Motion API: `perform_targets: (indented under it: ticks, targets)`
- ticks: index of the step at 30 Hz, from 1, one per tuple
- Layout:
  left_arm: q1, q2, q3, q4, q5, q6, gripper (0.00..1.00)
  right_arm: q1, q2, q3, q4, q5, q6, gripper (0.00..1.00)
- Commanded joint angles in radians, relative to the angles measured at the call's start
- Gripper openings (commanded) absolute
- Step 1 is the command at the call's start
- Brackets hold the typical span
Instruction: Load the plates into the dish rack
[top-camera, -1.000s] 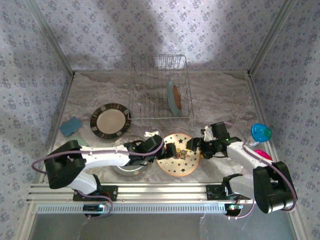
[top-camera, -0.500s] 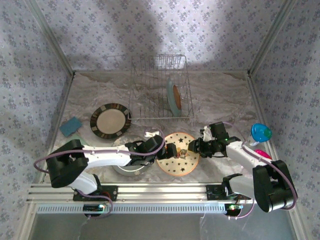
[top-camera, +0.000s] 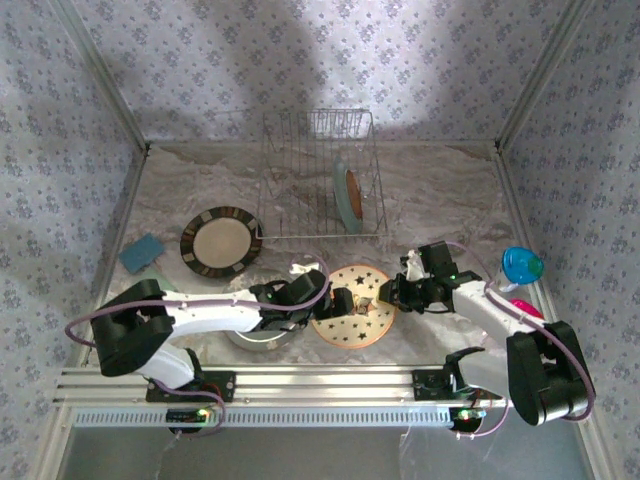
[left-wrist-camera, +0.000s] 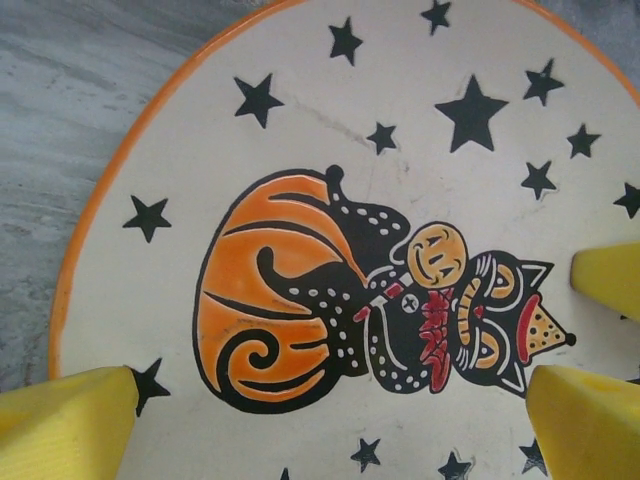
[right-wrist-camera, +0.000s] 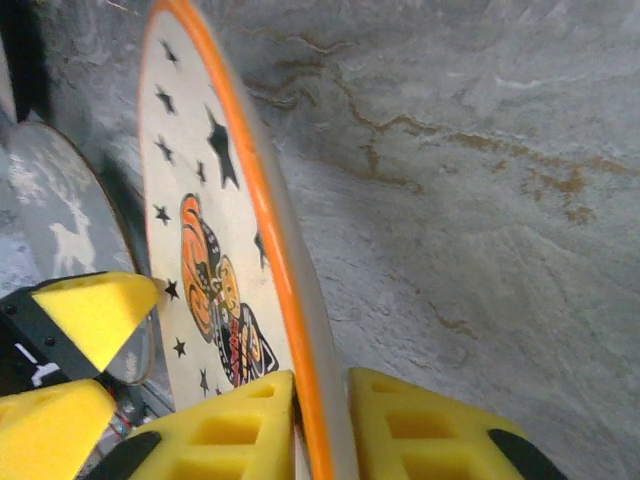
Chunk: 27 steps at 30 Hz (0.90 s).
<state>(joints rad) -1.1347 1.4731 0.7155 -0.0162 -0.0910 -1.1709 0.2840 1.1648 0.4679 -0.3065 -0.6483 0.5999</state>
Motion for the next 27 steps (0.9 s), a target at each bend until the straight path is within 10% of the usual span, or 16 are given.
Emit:
perform_targets:
  ticks: [1, 27]
  targets:
    - [-0.006, -0.01, 0.001, -0.097, 0.005, 0.015, 0.99, 0.003, -0.025, 0.028, -0.024, 0.007, 0.0, 0.09]
    - [0.053, -0.301, 0.059, -0.32, -0.046, 0.106, 0.99, -0.028, -0.212, 0.152, -0.246, 0.001, -0.034, 0.0]
